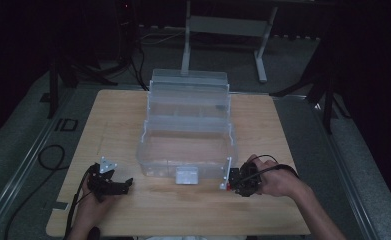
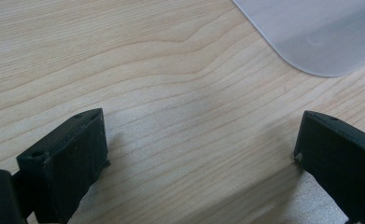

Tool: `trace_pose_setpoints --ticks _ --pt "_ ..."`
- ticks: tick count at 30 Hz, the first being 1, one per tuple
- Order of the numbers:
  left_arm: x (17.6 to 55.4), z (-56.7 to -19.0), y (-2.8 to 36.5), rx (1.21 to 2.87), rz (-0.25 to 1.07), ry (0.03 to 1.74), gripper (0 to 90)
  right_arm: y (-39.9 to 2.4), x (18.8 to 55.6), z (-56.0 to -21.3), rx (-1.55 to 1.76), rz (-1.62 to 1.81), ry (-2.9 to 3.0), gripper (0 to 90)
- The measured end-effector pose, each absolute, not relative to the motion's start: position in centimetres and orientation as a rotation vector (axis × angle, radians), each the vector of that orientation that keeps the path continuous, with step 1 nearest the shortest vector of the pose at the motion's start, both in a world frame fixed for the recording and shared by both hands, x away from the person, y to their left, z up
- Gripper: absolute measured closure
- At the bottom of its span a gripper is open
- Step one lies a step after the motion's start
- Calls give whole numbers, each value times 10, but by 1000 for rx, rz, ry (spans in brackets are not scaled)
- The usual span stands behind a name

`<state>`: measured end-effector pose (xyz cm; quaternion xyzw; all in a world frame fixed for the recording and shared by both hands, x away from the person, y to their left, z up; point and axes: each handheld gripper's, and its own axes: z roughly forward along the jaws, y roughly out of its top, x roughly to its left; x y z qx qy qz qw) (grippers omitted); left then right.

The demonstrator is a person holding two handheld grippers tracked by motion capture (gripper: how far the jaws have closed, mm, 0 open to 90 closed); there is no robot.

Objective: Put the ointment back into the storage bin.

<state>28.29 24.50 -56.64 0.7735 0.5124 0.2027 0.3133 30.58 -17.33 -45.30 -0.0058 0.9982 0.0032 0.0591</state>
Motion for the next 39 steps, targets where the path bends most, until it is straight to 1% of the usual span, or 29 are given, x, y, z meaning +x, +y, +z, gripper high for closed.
trace_pose_setpoints --ticks 22,39 --pt "283 -566 245 2040 534 1351 30 -177 316 -416 -5 39 2985 698" --pt "283 -566 245 2039 534 1352 30 -172 325 -395 -15 45 2971 698"
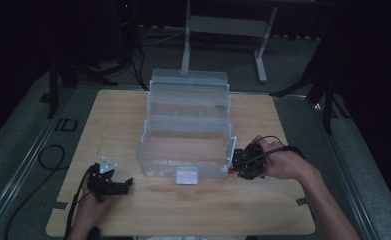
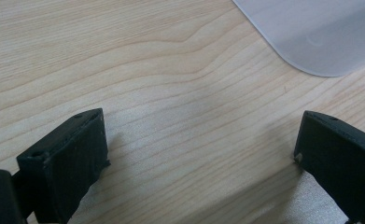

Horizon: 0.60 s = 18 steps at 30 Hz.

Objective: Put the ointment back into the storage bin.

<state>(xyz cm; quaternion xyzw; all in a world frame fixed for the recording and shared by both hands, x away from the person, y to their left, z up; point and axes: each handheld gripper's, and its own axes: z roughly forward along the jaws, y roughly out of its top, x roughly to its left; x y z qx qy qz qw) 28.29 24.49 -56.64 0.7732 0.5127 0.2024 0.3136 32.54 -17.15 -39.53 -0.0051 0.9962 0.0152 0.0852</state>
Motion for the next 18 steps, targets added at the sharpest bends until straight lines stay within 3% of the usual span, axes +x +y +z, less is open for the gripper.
trace_pose_setpoints --ticks 18 --pt "283 -566 245 2040 535 1351 30 -160 339 -376 -24 55 2954 698"
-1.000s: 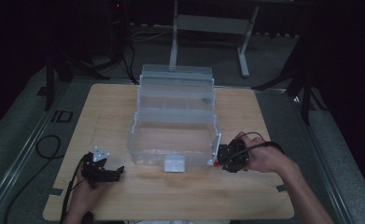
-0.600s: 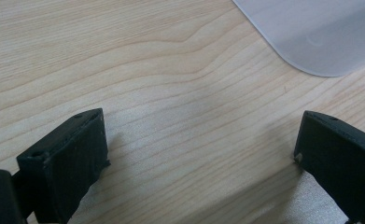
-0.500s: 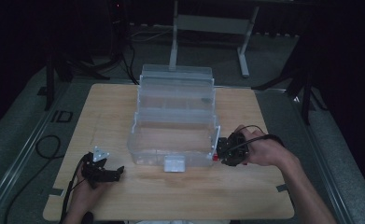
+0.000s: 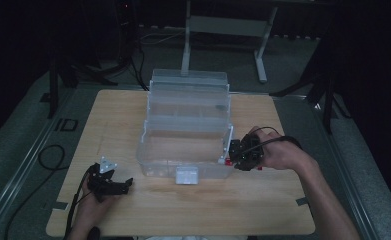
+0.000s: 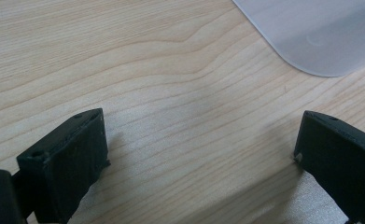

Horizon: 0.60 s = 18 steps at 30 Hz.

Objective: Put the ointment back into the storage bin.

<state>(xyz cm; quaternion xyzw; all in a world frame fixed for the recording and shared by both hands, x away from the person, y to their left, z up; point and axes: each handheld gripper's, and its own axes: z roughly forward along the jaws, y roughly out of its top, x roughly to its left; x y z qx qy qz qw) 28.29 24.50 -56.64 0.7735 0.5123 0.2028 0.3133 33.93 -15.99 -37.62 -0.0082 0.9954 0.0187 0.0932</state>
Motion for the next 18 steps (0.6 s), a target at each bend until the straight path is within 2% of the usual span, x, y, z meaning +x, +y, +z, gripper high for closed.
trace_pose_setpoints --ticks 18 --pt "283 -566 245 2040 535 1351 31 -151 351 -368 -49 65 2952 699"
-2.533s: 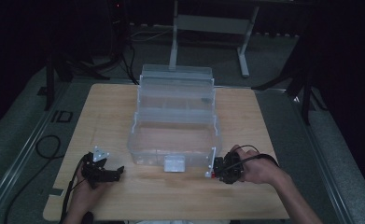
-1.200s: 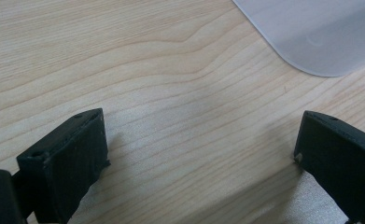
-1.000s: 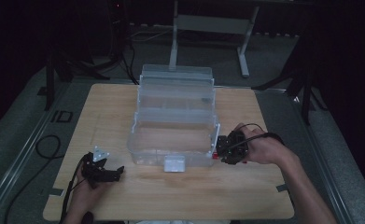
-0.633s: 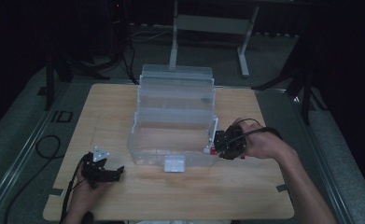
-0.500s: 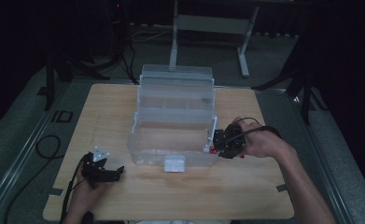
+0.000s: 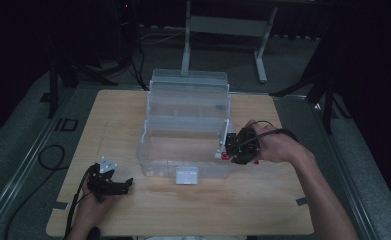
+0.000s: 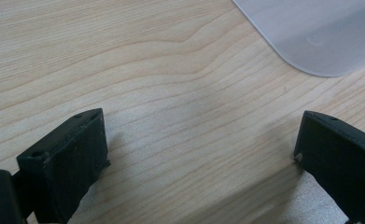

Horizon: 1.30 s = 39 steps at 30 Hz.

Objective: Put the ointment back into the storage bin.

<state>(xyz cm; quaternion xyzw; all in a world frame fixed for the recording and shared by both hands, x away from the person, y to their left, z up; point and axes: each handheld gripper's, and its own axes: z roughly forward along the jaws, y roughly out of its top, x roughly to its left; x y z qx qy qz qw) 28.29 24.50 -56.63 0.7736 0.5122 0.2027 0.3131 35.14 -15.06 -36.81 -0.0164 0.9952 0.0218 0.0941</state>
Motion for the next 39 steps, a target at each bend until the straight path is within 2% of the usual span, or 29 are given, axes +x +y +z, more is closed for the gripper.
trace_pose_setpoints --ticks 39 --pt "283 -566 245 2040 535 1351 30 -118 375 -375 -69 37 2953 698"
